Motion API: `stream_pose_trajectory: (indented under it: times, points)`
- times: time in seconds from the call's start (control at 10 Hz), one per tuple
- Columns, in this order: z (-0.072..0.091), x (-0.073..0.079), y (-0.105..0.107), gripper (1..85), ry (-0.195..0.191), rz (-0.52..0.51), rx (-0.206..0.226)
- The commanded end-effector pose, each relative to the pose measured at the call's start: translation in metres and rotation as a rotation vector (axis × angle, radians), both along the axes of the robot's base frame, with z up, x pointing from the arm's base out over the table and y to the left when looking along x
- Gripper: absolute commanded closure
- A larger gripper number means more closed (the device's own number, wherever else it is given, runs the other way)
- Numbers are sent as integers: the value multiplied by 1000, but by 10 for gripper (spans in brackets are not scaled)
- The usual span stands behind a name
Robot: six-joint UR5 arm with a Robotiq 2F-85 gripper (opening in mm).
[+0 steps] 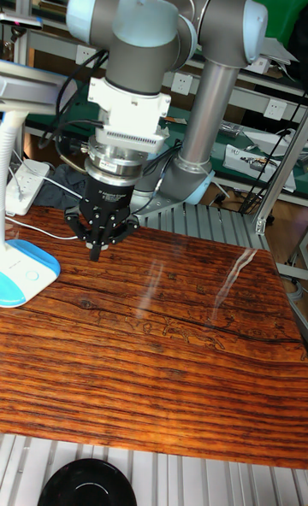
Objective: Turn on the desk lamp by pressing the button
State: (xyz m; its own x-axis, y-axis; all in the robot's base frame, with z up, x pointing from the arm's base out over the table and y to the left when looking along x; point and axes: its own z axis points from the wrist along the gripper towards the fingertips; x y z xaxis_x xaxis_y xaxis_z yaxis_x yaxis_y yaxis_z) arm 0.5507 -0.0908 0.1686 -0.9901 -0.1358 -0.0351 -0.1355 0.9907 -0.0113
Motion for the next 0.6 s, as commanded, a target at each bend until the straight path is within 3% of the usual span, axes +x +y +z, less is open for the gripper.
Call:
stream_pose_trajectory:
  times: [0.0,0.2,0.5]
  points:
    - [-6,14,-4,847,-2,-169,35]
    - [-8,19,0,847,-9,-308,59]
    - [-8,22,9,847,-7,-406,89]
